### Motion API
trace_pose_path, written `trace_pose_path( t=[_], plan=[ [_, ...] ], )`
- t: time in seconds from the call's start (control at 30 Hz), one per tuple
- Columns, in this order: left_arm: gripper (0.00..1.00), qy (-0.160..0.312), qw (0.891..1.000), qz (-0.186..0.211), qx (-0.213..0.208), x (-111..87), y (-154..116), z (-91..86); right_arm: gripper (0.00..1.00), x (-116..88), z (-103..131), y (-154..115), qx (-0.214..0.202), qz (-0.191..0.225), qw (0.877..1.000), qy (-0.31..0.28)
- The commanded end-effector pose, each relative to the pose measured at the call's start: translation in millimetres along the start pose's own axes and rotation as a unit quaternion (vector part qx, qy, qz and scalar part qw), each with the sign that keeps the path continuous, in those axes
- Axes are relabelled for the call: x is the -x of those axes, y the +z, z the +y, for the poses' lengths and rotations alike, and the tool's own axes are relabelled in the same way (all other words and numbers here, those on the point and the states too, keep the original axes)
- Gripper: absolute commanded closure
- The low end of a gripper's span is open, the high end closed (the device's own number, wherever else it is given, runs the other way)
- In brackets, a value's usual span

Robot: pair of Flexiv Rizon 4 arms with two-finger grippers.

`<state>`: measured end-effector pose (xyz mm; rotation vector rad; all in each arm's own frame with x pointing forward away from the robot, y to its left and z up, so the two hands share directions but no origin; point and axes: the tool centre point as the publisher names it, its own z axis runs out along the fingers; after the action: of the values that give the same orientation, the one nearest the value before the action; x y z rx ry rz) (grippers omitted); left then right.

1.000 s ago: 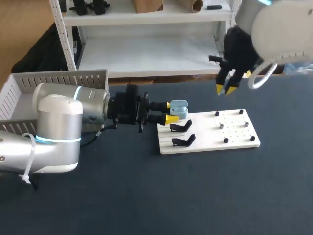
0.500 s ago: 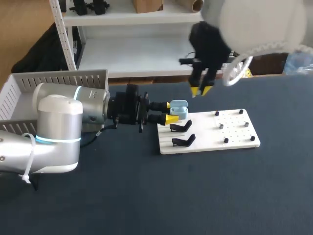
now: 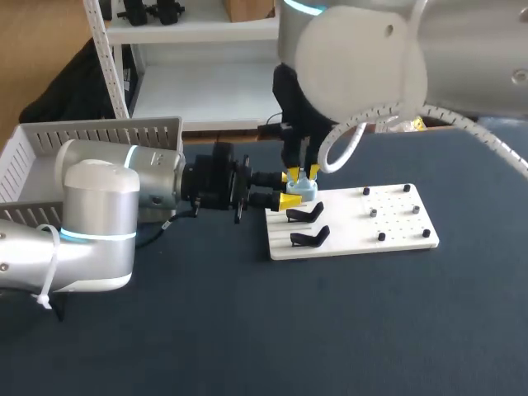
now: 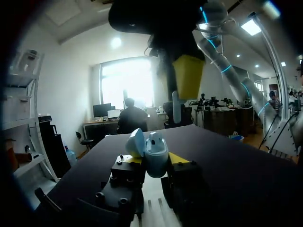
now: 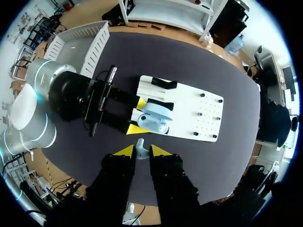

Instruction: Pick up each earbud case from the left stands, insert the matching earbuds, close the lid, and place the case in the box.

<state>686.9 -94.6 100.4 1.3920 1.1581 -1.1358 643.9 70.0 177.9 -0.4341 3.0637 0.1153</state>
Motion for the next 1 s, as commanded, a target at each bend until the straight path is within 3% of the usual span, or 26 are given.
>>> trace_pose_path(
  t=[0.03, 1.0],
  plan=[
    [1.00, 0.001, 1.000, -0.001, 0.000, -0.9, 0, 0.3, 1.00, 5, 2, 5, -0.001, 0.007, 1.000, -0.001],
    [1.00, 0.001, 1.000, -0.001, 0.000, -0.9, 0, 0.3, 1.00, 20, 2, 15, 0.001, 0.009, 1.000, 0.010]
  ],
)
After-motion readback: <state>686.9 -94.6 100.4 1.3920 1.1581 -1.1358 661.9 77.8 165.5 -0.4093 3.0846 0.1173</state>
